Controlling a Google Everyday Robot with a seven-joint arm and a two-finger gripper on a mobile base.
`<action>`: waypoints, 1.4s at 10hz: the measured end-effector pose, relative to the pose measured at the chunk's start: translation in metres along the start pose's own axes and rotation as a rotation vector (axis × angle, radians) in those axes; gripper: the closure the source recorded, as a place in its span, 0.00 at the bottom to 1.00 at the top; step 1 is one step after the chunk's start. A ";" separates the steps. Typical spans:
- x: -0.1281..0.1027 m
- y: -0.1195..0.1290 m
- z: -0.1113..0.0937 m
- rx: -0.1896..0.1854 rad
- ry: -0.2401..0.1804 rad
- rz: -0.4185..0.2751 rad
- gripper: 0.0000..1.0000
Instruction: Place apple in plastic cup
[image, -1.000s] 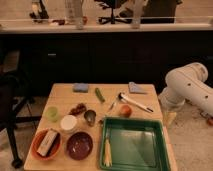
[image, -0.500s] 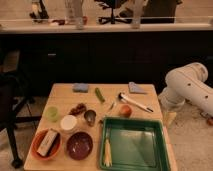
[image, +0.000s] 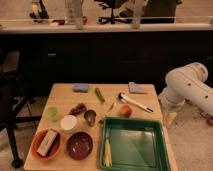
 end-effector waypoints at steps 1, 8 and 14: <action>0.000 0.000 0.000 0.000 0.000 0.000 0.20; 0.000 0.000 0.000 0.000 0.000 0.000 0.20; -0.020 0.004 -0.001 -0.024 -0.017 -0.353 0.20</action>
